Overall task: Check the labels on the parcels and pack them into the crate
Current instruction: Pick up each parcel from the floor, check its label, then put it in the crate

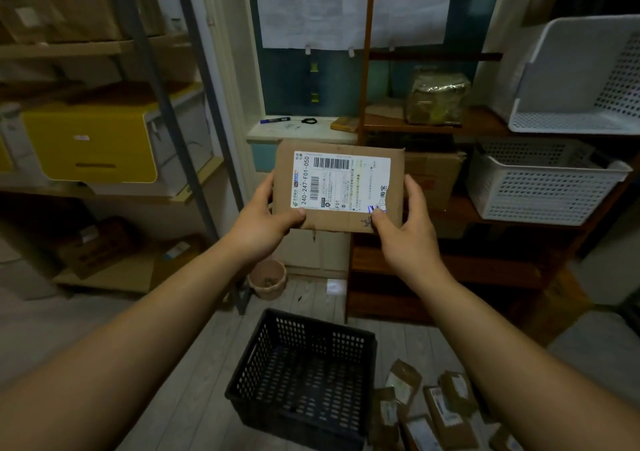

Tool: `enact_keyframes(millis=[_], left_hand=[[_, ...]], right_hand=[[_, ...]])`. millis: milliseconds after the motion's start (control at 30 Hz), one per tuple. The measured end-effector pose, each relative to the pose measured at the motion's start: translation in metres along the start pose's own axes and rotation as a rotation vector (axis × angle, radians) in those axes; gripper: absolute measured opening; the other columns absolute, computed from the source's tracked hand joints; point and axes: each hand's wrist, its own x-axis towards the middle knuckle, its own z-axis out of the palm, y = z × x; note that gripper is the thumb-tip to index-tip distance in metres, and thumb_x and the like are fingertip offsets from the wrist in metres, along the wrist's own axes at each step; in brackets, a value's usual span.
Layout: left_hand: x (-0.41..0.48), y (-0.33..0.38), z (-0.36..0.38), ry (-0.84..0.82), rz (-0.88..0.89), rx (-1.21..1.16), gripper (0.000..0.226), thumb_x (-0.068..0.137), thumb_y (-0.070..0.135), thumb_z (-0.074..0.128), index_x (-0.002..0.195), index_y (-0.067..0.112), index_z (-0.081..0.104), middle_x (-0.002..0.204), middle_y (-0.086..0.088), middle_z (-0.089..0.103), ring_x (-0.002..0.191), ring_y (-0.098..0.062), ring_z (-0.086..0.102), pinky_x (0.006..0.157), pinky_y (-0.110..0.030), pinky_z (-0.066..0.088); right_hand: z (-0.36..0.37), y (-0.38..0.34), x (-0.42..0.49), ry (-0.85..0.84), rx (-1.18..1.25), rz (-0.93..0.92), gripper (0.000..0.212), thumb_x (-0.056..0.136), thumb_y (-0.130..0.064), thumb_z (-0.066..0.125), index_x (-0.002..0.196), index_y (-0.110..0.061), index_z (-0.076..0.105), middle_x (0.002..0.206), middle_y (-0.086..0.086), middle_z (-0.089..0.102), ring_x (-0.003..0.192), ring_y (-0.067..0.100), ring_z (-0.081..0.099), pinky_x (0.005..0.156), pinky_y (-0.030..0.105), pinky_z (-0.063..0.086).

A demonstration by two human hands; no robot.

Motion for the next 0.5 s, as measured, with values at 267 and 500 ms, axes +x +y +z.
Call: enact_keyframes(millis=[267, 500], left_hand=[[0.08, -0.032, -0.024, -0.005, -0.037, 0.082, 0.068, 0.086, 0.013, 0.062, 0.137, 0.042, 0.026, 0.105, 0.026, 0.052, 0.094, 0.002, 0.055, 0.055, -0.003, 0.045], [0.127, -0.099, -0.035, -0.096, -0.126, 0.085, 0.072, 0.086, 0.003, 0.061, 0.137, 0.037, 0.024, 0.102, 0.024, 0.051, 0.081, 0.017, 0.057, 0.056, -0.002, 0.045]], right_hand=[[0.056, 0.03, 0.07, -0.061, 0.027, 0.027, 0.072, 0.09, -0.024, 0.06, 0.149, -0.031, 0.019, 0.147, -0.004, 0.037, 0.131, 0.015, 0.038, 0.109, 0.043, 0.035], [0.1, 0.075, 0.084, -0.117, -0.049, 0.152, 0.081, 0.088, -0.023, 0.064, 0.151, -0.027, 0.014, 0.149, -0.001, 0.034, 0.133, 0.016, 0.036, 0.109, 0.044, 0.035]])
